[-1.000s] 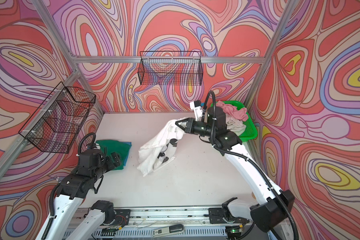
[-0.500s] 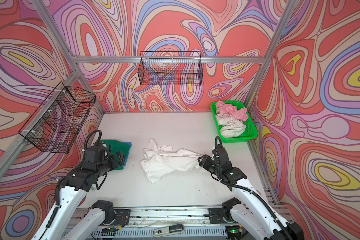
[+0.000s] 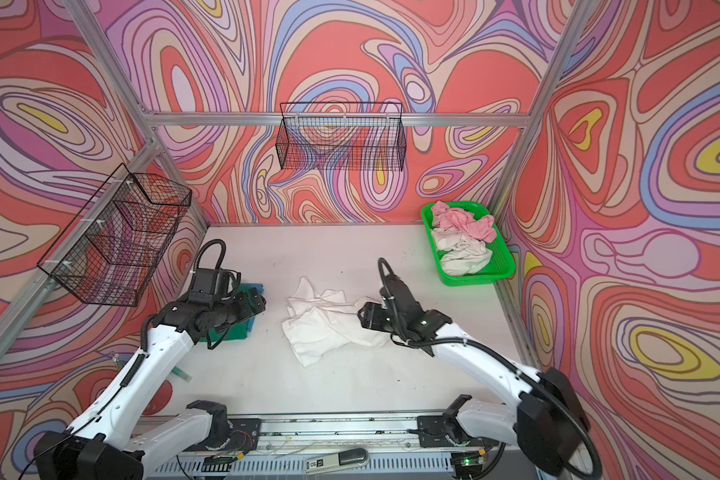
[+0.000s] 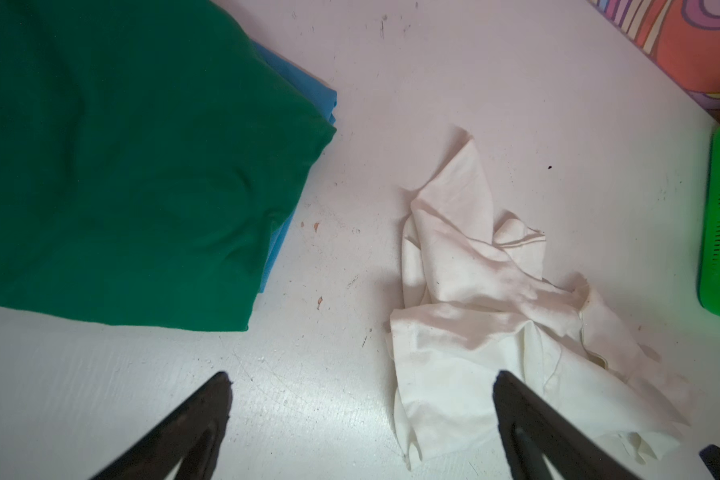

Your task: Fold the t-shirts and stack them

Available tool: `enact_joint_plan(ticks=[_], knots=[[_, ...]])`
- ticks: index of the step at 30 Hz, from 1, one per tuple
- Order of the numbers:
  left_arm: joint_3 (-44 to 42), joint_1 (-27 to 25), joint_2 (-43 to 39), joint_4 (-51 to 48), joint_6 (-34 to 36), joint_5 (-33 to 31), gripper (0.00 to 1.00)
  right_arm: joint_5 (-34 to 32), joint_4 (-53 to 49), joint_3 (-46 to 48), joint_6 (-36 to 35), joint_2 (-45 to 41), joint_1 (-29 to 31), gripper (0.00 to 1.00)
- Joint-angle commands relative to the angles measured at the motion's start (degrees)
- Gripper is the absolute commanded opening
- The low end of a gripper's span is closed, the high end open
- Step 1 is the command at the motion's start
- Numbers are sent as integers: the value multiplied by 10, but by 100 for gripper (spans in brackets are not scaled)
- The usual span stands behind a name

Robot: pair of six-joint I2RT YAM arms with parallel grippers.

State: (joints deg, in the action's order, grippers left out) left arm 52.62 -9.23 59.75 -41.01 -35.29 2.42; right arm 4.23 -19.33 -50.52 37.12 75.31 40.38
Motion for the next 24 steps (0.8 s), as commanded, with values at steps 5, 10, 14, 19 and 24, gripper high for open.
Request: enact_joint_plan(ticks=[5, 10, 14, 19, 24], knots=[[-28, 28, -90, -21, 16, -81, 100, -67, -25, -224, -176, 276, 70, 72], [-25, 29, -89, -26, 20, -86, 100, -58, -36, -303, -214, 364, 74, 67], [-23, 30, -85, -25, 22, -85, 100, -67, -49, -316, -223, 389, 77, 47], [-24, 31, -86, -22, 22, -78, 100, -65, -42, -279, -218, 347, 80, 11], [-23, 33, -79, -19, 21, -67, 100, -45, -29, -222, -213, 260, 98, 0]])
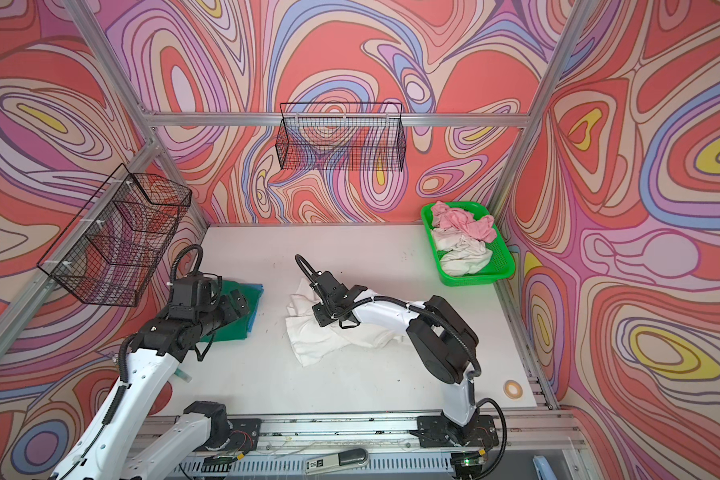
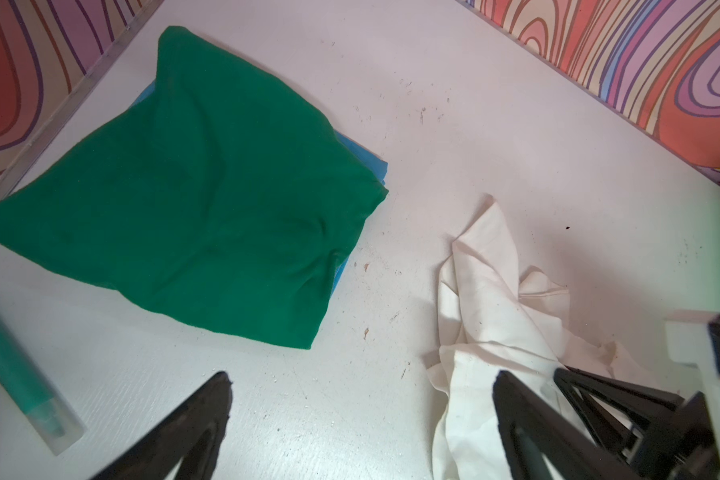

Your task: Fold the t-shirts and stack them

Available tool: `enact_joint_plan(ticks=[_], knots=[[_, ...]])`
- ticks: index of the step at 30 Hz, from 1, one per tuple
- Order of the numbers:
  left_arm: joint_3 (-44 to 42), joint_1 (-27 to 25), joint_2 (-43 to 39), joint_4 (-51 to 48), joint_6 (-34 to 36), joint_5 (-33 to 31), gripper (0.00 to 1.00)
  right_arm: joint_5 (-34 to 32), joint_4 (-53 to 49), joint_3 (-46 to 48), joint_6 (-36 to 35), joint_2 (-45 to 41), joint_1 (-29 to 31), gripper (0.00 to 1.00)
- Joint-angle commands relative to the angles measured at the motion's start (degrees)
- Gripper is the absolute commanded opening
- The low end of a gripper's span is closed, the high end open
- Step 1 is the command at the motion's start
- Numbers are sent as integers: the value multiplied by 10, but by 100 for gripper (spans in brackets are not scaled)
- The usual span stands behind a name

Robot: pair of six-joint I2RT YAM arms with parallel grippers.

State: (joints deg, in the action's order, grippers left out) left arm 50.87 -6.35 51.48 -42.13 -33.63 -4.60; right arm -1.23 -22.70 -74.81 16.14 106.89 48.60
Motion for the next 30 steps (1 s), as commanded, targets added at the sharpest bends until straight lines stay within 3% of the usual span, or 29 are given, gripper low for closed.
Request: enact_joint_plan(ticks=[1, 11, 15, 21, 25, 30], knots=[[-5, 5, 5, -8, 5, 4, 100, 12, 2, 32, -1, -84, 22, 0], [-3, 6, 20, -5, 4, 25, 100, 2, -17, 171, 47, -229, 72, 1], [-7, 6, 16, -5, 4, 28, 100, 36, -5, 217, 61, -268, 94, 2], [-7, 6, 22, -5, 4, 37, 100, 13, -5, 262, 103, -264, 200, 7], [-4, 6, 39, 2, 4, 49, 100, -15, -8, 292, 148, -262, 238, 22], [23, 5, 117, 17, -6, 135, 100, -91, 6, 345, 209, -416, 237, 65]])
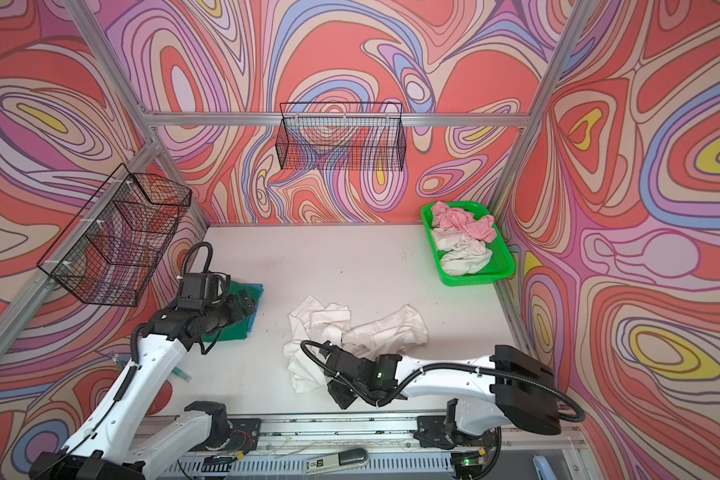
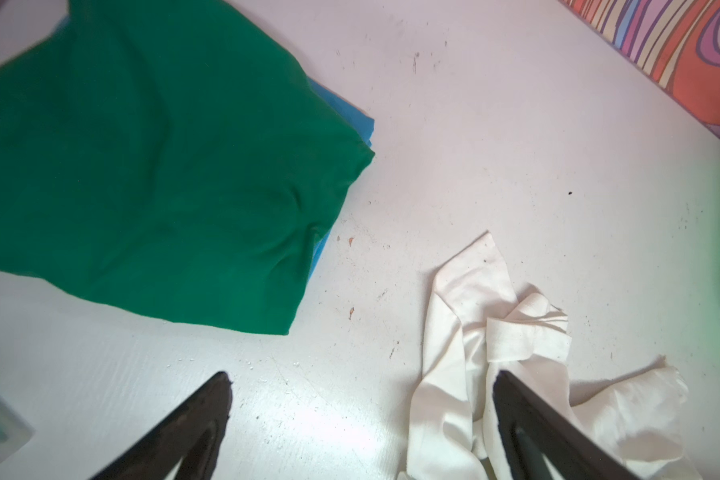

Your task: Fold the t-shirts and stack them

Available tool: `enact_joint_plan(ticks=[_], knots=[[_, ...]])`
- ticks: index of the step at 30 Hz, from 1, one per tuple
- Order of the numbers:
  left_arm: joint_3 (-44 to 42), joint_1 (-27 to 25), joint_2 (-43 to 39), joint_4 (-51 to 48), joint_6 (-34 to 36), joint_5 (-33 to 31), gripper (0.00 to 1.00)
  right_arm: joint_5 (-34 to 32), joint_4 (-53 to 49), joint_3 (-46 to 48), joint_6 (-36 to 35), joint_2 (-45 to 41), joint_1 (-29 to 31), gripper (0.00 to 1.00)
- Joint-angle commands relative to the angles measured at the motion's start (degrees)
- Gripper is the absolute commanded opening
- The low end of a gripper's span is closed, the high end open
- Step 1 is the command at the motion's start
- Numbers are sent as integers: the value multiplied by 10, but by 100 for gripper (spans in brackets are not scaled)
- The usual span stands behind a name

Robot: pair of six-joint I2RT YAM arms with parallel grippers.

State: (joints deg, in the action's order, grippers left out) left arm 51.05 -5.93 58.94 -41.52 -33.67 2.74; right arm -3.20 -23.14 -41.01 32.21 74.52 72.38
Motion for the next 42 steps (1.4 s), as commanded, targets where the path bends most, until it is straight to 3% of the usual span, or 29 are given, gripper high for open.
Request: enact_joint_plan(ticks=[1, 2, 4, 8, 11, 14, 18, 30, 42], knots=[[32, -2, 62, 12, -10, 71, 100, -95, 4, 10, 60, -129, -1, 81], [44, -11, 82, 15, -14, 74, 100, -112, 1, 12, 68, -158, -1, 90], [72, -38, 118, 16, -20, 63, 100, -174, -23, 14, 102, -214, -3, 98], [150, -91, 216, 10, -38, 71, 100, -291, -104, 7, 197, -284, -17, 98], [232, -135, 298, -20, -26, 38, 100, -336, -176, -9, 255, -306, -46, 98], [309, -170, 380, -51, -11, 19, 100, -330, -250, -22, 309, -295, -106, 98], [398, -210, 475, -95, 8, 5, 100, -289, -243, -3, 301, -291, -156, 98], [547, -321, 652, -195, 62, -31, 98, -311, -264, -3, 264, -257, -190, 98], [597, -361, 730, -214, 64, -80, 96, -311, -267, 13, 258, -287, -192, 98]])
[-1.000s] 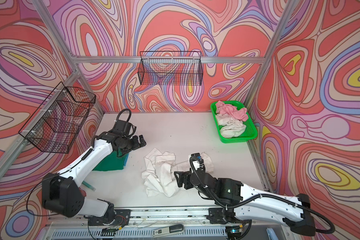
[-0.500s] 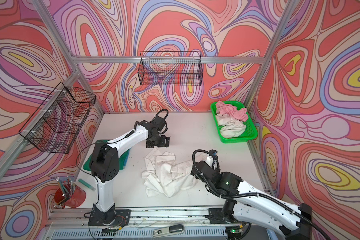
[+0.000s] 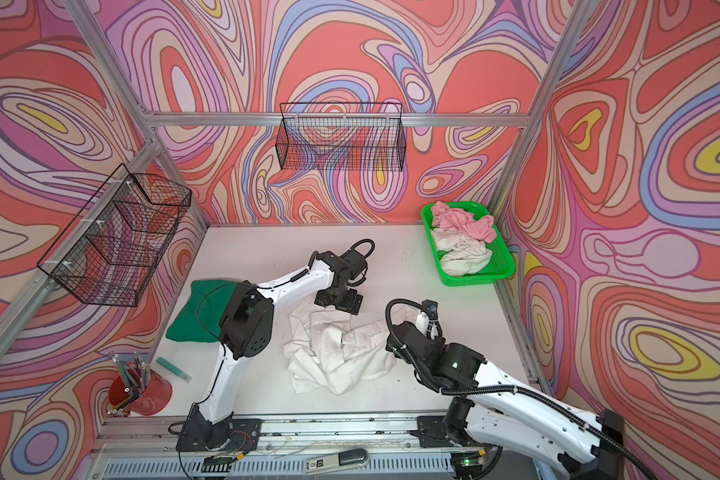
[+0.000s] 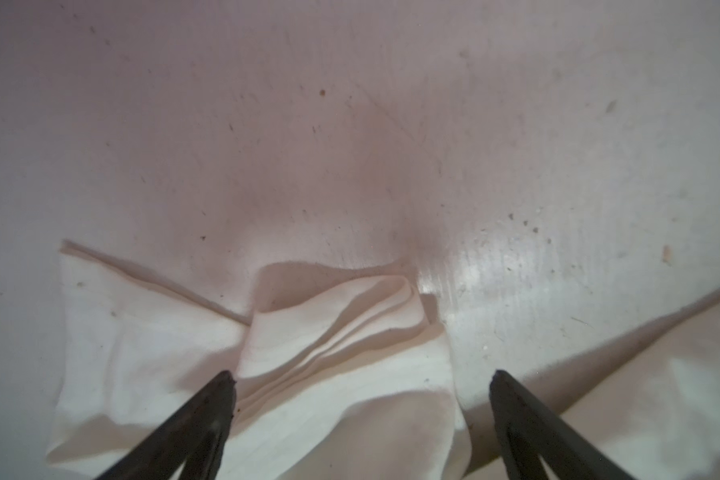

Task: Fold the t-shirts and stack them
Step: 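Reach the left gripper over the white t-shirt while the right gripper releases it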

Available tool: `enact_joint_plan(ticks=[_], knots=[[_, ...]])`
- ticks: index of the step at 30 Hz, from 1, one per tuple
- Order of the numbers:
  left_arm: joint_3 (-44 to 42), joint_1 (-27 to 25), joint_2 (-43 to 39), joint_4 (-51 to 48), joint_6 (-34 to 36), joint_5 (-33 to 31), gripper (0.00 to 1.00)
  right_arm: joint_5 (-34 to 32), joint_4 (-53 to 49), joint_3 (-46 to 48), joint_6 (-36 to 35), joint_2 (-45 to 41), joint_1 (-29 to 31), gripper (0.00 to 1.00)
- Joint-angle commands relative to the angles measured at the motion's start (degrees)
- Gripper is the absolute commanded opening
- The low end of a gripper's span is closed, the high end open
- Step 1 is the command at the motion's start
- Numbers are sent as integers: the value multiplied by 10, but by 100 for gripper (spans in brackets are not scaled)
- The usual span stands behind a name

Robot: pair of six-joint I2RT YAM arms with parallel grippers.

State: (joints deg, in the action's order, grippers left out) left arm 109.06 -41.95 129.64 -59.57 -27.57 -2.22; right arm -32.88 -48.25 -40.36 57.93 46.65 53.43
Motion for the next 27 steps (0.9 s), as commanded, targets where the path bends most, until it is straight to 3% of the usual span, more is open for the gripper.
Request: enact_joint_plan(ticks=[1, 9, 17, 23, 27], knots=[[21, -1, 29, -34, 3, -37, 95, -13, -17, 6, 0, -9, -3, 98], [67, -5, 76, -38, -6, -44, 82, -9, -17, 21, 2, -30, -3, 98], [54, -13, 91, -39, 3, -46, 58, -18, -33, 18, 16, -33, -3, 98], [37, -12, 86, -27, 10, -50, 29, -24, -37, 27, 41, -18, -3, 98], [54, -8, 84, -31, 12, -61, 0, -23, -29, 37, 60, 4, -5, 98]])
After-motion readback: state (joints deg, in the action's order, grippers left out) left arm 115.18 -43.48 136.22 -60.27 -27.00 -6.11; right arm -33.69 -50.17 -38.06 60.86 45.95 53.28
